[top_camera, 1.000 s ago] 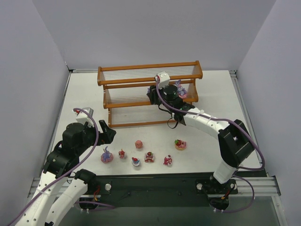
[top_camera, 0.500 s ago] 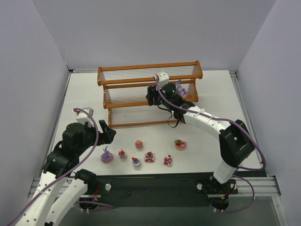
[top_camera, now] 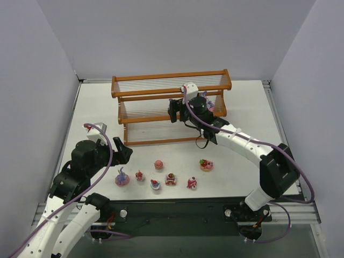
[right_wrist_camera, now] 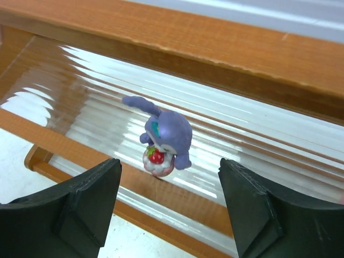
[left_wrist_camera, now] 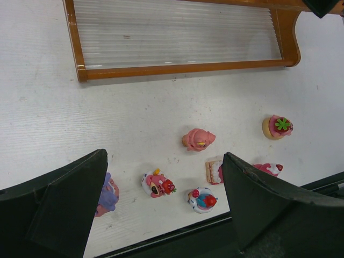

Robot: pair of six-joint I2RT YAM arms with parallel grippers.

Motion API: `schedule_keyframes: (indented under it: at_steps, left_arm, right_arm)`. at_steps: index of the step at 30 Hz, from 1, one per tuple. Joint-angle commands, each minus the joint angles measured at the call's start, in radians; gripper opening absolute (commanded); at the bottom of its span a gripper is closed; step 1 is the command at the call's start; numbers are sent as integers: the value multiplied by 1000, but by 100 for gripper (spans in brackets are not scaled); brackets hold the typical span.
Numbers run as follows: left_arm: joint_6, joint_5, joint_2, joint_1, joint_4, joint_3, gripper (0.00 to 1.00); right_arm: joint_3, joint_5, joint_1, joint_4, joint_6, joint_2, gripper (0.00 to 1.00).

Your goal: Place and organize the plastic toys onto the shelf

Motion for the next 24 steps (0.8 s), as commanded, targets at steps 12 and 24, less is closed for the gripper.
schedule_keyframes:
  at_steps: [12,24]
  left_arm:
    - [8,-70,-81,-1,8,65,97]
    - [-29,-369,-120,-1,-313,405,97]
  right_arm:
    - [-148,-232,343,-164,-44,-341,75]
    - [19,-376,531,-16,-53,62,70]
